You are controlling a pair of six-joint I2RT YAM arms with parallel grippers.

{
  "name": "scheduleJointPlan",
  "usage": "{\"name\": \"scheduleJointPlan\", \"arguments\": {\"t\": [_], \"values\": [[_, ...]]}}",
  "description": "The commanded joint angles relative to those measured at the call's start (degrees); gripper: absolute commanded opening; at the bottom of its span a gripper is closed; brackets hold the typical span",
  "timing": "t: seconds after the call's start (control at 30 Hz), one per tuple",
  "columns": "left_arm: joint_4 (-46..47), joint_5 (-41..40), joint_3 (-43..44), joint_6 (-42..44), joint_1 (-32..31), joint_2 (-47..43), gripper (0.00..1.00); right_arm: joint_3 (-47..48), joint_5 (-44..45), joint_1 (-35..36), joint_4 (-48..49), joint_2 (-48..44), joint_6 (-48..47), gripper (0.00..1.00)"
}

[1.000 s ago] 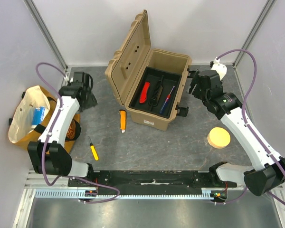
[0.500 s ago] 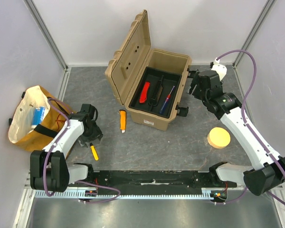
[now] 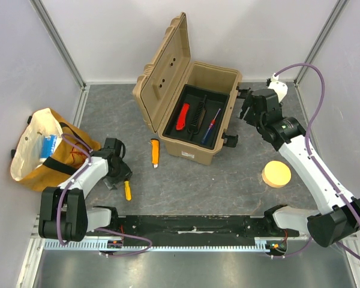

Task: Pack the tool kit

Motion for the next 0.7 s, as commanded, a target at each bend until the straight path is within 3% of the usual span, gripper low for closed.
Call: {"name": "scheduleJointPlan", "arguments": {"t": [0.0, 0.07, 0.17, 0.43, 0.67], "values": [[3.78, -0.11, -1.16, -2.43, 0.03, 0.43, 0.72, -0.54, 0.19, -0.51, 1.16, -0.74, -0.16, 0.76], [4.22, 0.68, -1.25, -2.33, 0.11, 1.21, 0.71, -0.63, 0.28, -0.6, 1.16, -0.91, -0.07, 0.76], [4.4, 1.65, -0.99, -1.72, 0.03, 2.36, 0.61, -0.54, 0.28, -0.68, 1.16, -0.91, 0.01, 0.76], [3.0, 0.07, 1.64, 0.03, 0.03, 0.35, 0.02, -0.63, -0.07, -0.86, 1.24, -0.82, 0.19, 0.76], [-1.84, -3.8, 14.28, 5.48, 0.03, -7.73, 0.02, 0.33, -0.6, -0.86, 1.16, -0.3, -0.07, 0.76]]}}
